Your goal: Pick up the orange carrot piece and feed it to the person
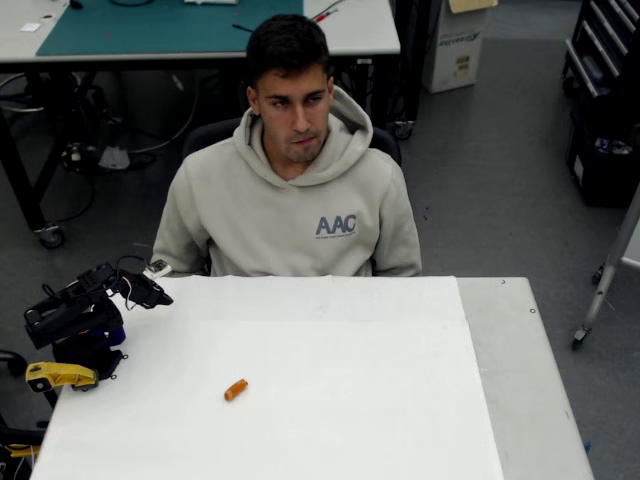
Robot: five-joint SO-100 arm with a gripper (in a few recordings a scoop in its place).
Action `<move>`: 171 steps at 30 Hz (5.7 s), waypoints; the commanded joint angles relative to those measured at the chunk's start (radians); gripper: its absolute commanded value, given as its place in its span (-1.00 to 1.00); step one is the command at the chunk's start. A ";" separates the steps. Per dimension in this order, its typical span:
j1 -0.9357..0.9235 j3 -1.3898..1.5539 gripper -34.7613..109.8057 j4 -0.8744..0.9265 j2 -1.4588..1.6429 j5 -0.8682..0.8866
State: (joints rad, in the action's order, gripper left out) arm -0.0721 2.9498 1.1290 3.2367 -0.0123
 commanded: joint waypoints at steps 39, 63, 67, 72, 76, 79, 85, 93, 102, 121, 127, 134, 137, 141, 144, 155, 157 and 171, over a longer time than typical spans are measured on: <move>-0.002 -0.017 -0.53 0.009 0.025 -0.018; -0.002 -0.017 -0.53 0.009 0.025 -0.018; -0.002 -0.017 -0.53 0.009 0.025 -0.018; -0.002 -0.017 -0.53 0.008 0.023 -0.020; -0.002 -0.017 -0.53 -0.002 0.015 -0.020; -0.002 -0.017 -0.53 -0.002 0.012 -0.020; -0.002 -0.021 -0.53 -0.003 0.009 -0.025; -0.015 -0.137 -0.53 -0.003 -0.025 -0.175; -0.077 -0.442 -0.53 -0.003 -0.396 -0.143; -0.379 -0.985 -0.53 0.011 -1.069 -0.367; -0.525 -1.005 -0.53 0.011 -1.192 -0.474; -0.669 -1.060 -0.53 0.011 -1.292 -0.572; -0.719 -1.095 -0.53 0.011 -1.325 -0.604; -0.764 -1.146 -0.53 0.012 -1.371 -0.640; -0.793 -1.178 -0.53 0.012 -1.410 -0.660; -0.891 -1.262 -0.53 0.012 -1.537 -0.741; -0.908 -1.279 -0.53 0.012 -1.549 -0.747; -0.977 -1.385 -0.53 0.012 -1.687 -0.796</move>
State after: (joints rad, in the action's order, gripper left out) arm -1.0385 1.6276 1.1367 1.5232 -0.7977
